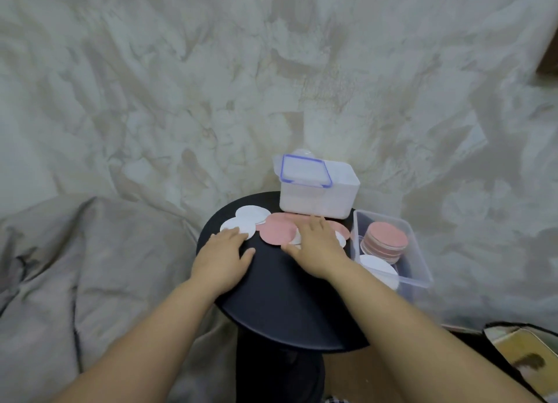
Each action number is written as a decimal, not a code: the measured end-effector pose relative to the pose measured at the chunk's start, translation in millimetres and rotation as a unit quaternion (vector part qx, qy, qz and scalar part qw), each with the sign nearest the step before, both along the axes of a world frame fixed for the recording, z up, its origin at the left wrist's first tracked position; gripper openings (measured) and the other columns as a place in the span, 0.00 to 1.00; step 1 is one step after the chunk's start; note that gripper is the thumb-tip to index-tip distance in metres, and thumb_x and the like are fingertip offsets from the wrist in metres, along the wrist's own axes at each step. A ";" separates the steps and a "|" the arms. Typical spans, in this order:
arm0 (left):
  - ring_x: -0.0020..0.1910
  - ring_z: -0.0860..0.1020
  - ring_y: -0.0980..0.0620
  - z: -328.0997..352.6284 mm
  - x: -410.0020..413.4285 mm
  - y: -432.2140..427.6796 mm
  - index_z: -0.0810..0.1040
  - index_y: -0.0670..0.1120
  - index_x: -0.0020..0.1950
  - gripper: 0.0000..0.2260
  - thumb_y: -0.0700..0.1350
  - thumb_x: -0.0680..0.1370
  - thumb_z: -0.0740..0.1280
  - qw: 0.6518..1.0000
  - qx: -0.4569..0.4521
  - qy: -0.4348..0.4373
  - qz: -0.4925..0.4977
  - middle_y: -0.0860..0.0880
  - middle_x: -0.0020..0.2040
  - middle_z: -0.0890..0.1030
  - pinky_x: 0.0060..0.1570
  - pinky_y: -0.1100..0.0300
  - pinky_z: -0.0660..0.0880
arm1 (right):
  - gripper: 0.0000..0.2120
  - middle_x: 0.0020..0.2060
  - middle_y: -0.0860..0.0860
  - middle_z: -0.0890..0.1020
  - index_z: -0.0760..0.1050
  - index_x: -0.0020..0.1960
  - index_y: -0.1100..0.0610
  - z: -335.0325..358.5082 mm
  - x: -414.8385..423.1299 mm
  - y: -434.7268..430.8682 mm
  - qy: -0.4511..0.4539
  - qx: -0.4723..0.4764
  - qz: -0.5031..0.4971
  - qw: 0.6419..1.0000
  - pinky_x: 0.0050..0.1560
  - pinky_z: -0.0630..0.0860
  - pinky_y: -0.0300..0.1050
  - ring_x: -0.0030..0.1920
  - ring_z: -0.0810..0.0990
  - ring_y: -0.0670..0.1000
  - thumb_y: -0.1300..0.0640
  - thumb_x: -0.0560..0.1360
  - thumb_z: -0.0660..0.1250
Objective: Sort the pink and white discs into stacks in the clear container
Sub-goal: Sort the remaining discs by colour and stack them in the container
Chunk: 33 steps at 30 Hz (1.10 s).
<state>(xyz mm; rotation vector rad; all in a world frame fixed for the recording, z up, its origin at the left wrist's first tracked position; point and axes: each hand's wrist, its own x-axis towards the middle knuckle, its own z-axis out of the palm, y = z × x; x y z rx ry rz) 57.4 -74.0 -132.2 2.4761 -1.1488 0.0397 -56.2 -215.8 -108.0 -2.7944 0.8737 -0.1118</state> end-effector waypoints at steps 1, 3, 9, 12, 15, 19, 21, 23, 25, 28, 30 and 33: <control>0.71 0.62 0.52 -0.2 -1.2 0.7 0.66 0.50 0.71 0.20 0.52 0.80 0.57 1.000 -0.013 -0.003 0.000 0.52 0.72 0.65 0.71 0.57 0.56 | 0.30 0.73 0.56 0.58 0.56 0.73 0.56 -5.4 0.1 -1.1 0.011 0.000 -0.006 1.000 0.73 0.50 0.55 0.73 0.54 0.59 0.42 0.77 0.57; 0.69 0.64 0.53 -2.3 -2.8 3.3 0.68 0.51 0.69 0.18 0.52 0.79 0.58 0.999 -0.042 -0.009 -0.004 0.54 0.70 0.69 0.66 0.60 0.61 | 0.26 0.72 0.55 0.62 0.60 0.71 0.54 -11.8 -4.2 2.5 0.009 -0.015 0.007 1.000 0.71 0.54 0.56 0.70 0.58 0.58 0.43 0.78 0.55; 0.59 0.72 0.51 -13.2 -17.5 21.5 0.79 0.51 0.58 0.12 0.50 0.78 0.62 0.993 -0.096 -0.046 -0.058 0.55 0.58 0.78 0.55 0.63 0.65 | 0.23 0.67 0.49 0.68 0.62 0.71 0.50 -12.4 -39.9 21.5 -0.087 -0.028 0.053 0.994 0.62 0.67 0.47 0.66 0.65 0.52 0.48 0.77 0.60; 0.51 0.77 0.47 -18.4 -31.9 38.0 0.82 0.49 0.51 0.16 0.53 0.74 0.58 0.984 -0.153 -0.051 -0.079 0.53 0.49 0.81 0.50 0.62 0.68 | 0.25 0.68 0.49 0.66 0.62 0.71 0.49 -11.5 -48.9 21.3 -0.126 -0.028 0.050 0.990 0.64 0.66 0.47 0.68 0.62 0.51 0.49 0.76 0.63; 0.52 0.79 0.44 -25.9 -40.2 47.3 0.82 0.47 0.53 0.19 0.55 0.73 0.57 0.985 -0.135 -0.069 -0.086 0.48 0.52 0.81 0.53 0.58 0.71 | 0.29 0.74 0.50 0.56 0.59 0.73 0.52 -11.1 -45.0 24.2 -0.125 0.011 0.061 0.990 0.71 0.54 0.47 0.74 0.51 0.52 0.46 0.75 0.63; 0.61 0.76 0.41 -31.2 -44.5 56.4 0.80 0.44 0.58 0.29 0.62 0.78 0.49 0.989 -0.052 -0.095 -0.104 0.43 0.60 0.79 0.62 0.43 0.63 | 0.28 0.75 0.46 0.55 0.57 0.74 0.52 -15.9 -45.8 36.2 -0.032 -0.001 0.143 0.989 0.73 0.45 0.46 0.75 0.47 0.49 0.42 0.78 0.56; 0.60 0.77 0.42 -31.9 -43.2 65.8 0.79 0.44 0.59 0.33 0.64 0.78 0.44 0.986 -0.050 -0.101 -0.124 0.45 0.60 0.80 0.62 0.42 0.61 | 0.28 0.75 0.44 0.55 0.57 0.74 0.50 -17.1 -56.6 42.1 -0.031 0.006 0.159 0.987 0.74 0.44 0.44 0.75 0.47 0.46 0.41 0.78 0.55; 0.61 0.76 0.46 -32.0 -41.9 76.1 0.79 0.45 0.59 0.32 0.65 0.78 0.46 0.983 -0.073 -0.088 -0.144 0.47 0.60 0.79 0.65 0.46 0.63 | 0.28 0.75 0.43 0.55 0.57 0.74 0.49 -18.2 -72.3 44.9 -0.043 0.015 0.161 0.986 0.73 0.44 0.40 0.75 0.48 0.44 0.41 0.77 0.56; 0.59 0.76 0.49 -32.9 -41.3 83.1 0.79 0.45 0.58 0.29 0.65 0.76 0.52 0.978 -0.105 -0.077 -0.165 0.48 0.58 0.80 0.64 0.53 0.69 | 0.29 0.74 0.41 0.56 0.58 0.74 0.49 -18.7 -86.2 46.2 -0.052 0.023 0.166 0.984 0.72 0.44 0.37 0.74 0.50 0.41 0.41 0.76 0.58; 0.50 0.78 0.49 -36.7 -40.5 86.7 0.80 0.48 0.55 0.17 0.58 0.73 0.64 0.961 -0.152 -0.085 -0.215 0.48 0.52 0.81 0.51 0.55 0.76 | 0.31 0.73 0.40 0.57 0.61 0.73 0.49 -20.8 -98.7 49.3 -0.069 0.052 0.184 0.979 0.73 0.44 0.36 0.73 0.51 0.39 0.41 0.73 0.63; 0.47 0.77 0.52 -36.4 -41.5 88.2 0.80 0.50 0.52 0.11 0.52 0.73 0.65 0.948 -0.178 -0.108 -0.239 0.49 0.48 0.81 0.46 0.58 0.75 | 0.33 0.71 0.38 0.59 0.64 0.71 0.48 -24.1 -105.2 51.7 -0.085 0.064 0.197 0.975 0.73 0.46 0.37 0.73 0.53 0.38 0.40 0.69 0.67; 0.45 0.77 0.57 -25.7 -50.0 92.9 0.84 0.46 0.48 0.11 0.49 0.74 0.64 0.940 -0.248 -0.089 -0.216 0.51 0.45 0.83 0.46 0.64 0.74 | 0.26 0.65 0.38 0.69 0.74 0.63 0.48 -31.5 -116.1 54.2 -0.142 0.040 0.215 0.965 0.72 0.59 0.42 0.69 0.64 0.38 0.46 0.67 0.73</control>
